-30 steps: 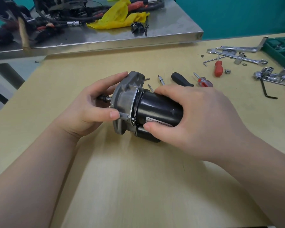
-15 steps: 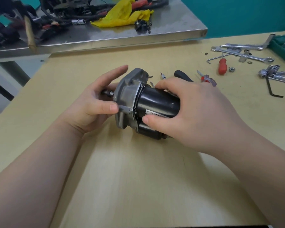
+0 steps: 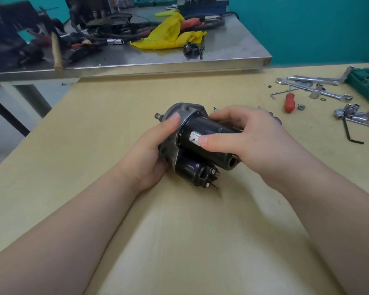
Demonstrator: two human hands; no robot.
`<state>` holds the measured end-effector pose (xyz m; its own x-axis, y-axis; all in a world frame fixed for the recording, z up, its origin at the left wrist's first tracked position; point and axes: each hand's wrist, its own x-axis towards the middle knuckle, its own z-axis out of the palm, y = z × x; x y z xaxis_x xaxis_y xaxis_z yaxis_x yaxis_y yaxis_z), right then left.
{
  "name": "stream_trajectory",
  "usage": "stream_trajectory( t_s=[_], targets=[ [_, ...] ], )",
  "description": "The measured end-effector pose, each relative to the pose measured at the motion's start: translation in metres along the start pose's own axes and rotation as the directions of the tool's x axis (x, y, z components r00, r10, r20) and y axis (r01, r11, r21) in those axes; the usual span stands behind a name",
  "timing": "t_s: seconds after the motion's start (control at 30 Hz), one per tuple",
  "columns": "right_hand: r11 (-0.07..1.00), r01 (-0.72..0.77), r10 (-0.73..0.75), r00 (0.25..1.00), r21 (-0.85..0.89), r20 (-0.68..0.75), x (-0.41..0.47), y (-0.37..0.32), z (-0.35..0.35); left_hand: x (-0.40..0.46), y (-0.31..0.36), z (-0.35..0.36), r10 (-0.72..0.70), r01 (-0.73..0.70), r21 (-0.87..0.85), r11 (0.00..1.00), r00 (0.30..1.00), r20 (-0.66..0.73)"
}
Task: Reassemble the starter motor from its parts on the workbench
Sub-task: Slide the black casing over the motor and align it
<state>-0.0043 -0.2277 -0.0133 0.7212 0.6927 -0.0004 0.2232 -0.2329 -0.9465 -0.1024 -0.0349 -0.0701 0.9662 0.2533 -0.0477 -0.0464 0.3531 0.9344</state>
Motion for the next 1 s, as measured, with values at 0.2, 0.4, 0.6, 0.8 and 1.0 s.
stream_trajectory(
  t_s=[0.2,0.4,0.6,0.8,1.0],
  targets=[
    [0.991,0.089,-0.110,0.968,0.101,0.226,0.016,-0.040,-0.014,0.006,0.007,0.002,-0.072,0.068,-0.296,0.953,0.997,-0.001],
    [0.868,0.430,-0.367,0.892,-0.248,0.263,0.038,-0.062,0.003,0.004,0.008,-0.011,-0.167,0.208,-0.560,0.802,0.978,0.123],
    [0.828,0.521,-0.503,0.853,-0.205,0.135,0.050,-0.059,0.022,0.002,0.008,-0.018,-0.105,0.198,-0.649,0.734,0.978,0.179],
    [0.864,0.467,-0.502,0.828,0.190,0.248,0.053,-0.045,0.024,-0.002,0.007,-0.014,-0.055,0.126,-0.679,0.723,0.991,0.125],
    [0.873,0.409,-0.370,0.910,0.265,-0.185,0.048,-0.013,0.035,-0.004,0.014,-0.013,-0.047,0.127,-0.724,0.677,0.990,0.130]
  ],
)
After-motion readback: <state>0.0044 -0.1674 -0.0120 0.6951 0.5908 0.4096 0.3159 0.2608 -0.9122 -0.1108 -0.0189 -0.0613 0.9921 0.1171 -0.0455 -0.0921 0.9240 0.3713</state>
